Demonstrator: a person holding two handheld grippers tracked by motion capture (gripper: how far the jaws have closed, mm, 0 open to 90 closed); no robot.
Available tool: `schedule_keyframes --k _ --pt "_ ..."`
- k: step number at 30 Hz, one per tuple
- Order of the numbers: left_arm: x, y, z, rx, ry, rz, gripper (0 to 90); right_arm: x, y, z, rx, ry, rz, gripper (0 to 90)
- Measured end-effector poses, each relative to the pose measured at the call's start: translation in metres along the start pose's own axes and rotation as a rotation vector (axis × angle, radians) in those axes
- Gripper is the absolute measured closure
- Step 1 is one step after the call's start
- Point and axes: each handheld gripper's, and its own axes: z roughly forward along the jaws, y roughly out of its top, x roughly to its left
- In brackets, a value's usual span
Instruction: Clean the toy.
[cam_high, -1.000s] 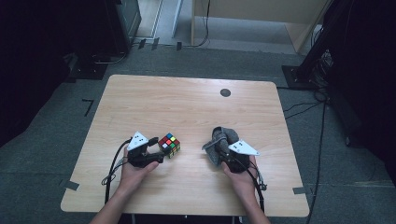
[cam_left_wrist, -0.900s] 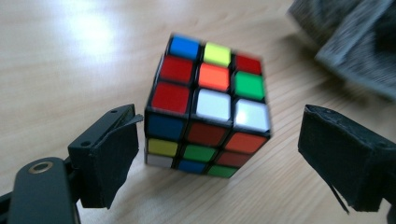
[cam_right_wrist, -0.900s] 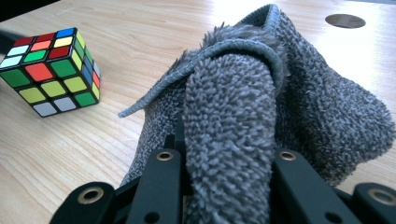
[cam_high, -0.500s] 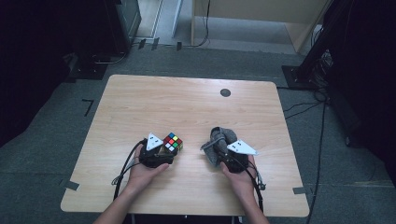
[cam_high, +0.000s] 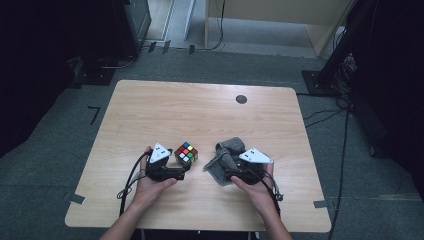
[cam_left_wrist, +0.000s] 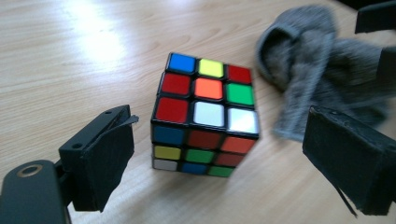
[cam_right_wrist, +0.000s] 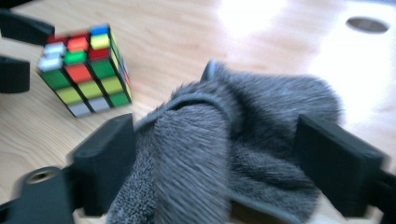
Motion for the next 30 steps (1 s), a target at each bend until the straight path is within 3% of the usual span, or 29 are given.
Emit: schedule_keyframes --k 2,5,8,14,19,22,24,30 --pt "0.001 0.001 -0.009 -0.012 -0.022 -0.009 8.7 -0.005 0.008 -0.012 -0.025 0.037 0.025 2.1" --pt "0.002 0.000 -0.024 -0.010 -0.015 0.014 8.7 -0.016 0.015 -0.029 -0.049 0.045 0.050 0.0" --pt "0.011 -0.006 -0.040 -0.014 0.005 0.014 8.7 -0.028 0.015 -0.046 -0.043 0.014 0.043 0.0" --pt "0.037 -0.025 -0.067 -0.013 0.072 -0.046 8.7 -0.053 0.001 -0.077 -0.029 -0.046 0.049 0.0" --pt "0.055 -0.040 -0.085 0.004 0.134 -0.070 8.7 -0.067 -0.018 -0.091 0.006 -0.080 0.074 0.0" --pt "0.065 -0.050 -0.094 0.015 0.171 -0.092 8.7 -0.066 -0.026 -0.088 0.019 -0.060 0.083 0.0" --pt "0.070 -0.056 -0.098 0.031 0.196 -0.103 8.6 -0.056 -0.024 -0.079 0.020 -0.031 0.066 0.0" --pt "0.078 -0.070 -0.109 0.079 0.256 -0.099 8.6 -0.019 -0.007 -0.030 0.033 0.070 -0.016 0.0"
